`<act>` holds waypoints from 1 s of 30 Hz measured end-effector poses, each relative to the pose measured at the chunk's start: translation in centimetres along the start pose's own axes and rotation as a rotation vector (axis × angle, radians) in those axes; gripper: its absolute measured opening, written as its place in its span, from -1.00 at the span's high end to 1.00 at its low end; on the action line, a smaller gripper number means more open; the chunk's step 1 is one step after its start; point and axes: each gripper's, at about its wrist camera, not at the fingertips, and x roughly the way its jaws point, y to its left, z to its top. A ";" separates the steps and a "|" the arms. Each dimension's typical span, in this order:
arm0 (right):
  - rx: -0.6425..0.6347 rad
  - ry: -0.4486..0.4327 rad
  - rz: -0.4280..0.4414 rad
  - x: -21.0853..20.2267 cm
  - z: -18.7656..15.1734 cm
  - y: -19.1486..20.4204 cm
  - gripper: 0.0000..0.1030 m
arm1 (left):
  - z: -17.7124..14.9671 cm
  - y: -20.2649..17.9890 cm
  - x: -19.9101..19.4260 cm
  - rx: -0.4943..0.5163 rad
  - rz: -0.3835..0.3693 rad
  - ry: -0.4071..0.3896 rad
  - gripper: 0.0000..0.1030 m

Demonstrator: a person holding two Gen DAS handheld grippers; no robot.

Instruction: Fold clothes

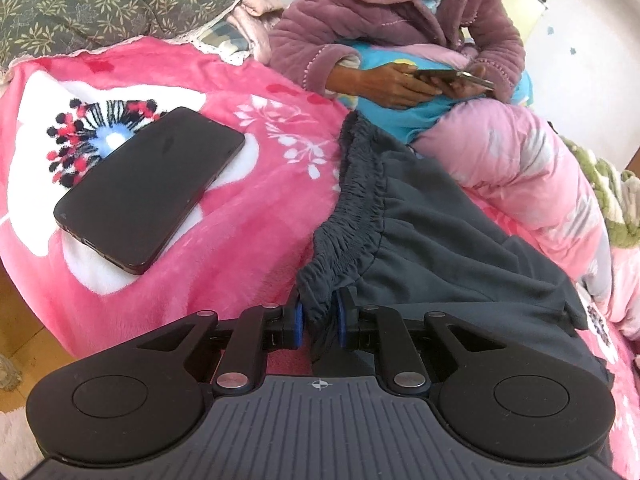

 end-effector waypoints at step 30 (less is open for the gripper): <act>-0.134 -0.137 -0.281 -4.5 1.8 0.3 0.53 | 0.0 1.8 -5.4 -0.047 -0.020 0.008 0.35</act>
